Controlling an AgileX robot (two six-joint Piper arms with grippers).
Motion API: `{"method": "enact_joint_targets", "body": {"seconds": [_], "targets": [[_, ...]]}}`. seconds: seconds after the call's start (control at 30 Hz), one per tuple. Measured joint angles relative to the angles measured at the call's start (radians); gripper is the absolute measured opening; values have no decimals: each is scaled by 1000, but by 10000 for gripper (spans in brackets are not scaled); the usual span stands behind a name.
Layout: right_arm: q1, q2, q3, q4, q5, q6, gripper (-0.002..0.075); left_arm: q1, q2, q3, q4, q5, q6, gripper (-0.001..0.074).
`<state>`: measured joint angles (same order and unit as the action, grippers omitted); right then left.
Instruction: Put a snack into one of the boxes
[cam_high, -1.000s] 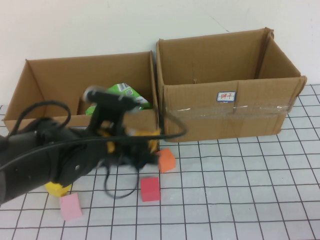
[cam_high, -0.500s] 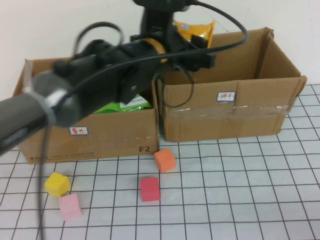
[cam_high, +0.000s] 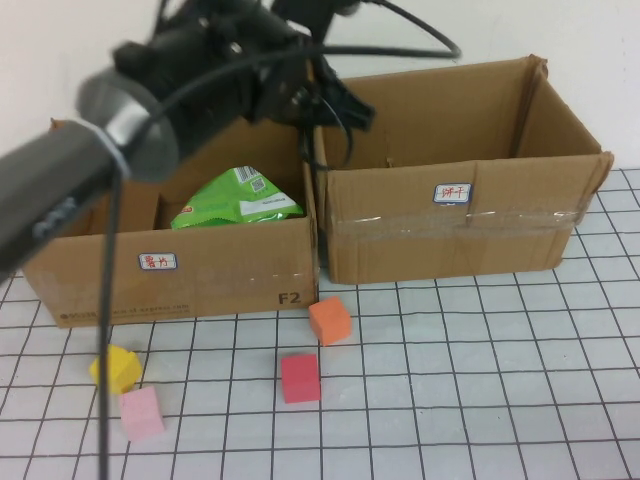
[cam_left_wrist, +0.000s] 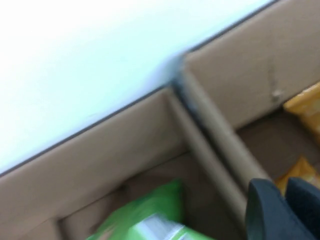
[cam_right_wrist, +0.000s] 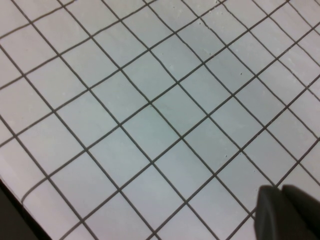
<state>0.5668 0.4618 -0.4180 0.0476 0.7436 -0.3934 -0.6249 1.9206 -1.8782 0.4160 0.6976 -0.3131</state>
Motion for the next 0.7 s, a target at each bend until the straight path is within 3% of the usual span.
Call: {"method": "enact_joint_targets", "body": {"seconds": [0.1,0.27,0.5,0.7], "targets": [[0,0,2,0,-2,0,2,0,-61,0,64,78,-55,22],[0,0,2,2,-11,0,2,-5,-233,55,134,82,-100,3],[0,0,2,7,3,0,1,-31,-588,392,171,-81,-155,0],[0,0,2,10,4,0,1,-31,-873,687,113,-80,-161,-1]]}}
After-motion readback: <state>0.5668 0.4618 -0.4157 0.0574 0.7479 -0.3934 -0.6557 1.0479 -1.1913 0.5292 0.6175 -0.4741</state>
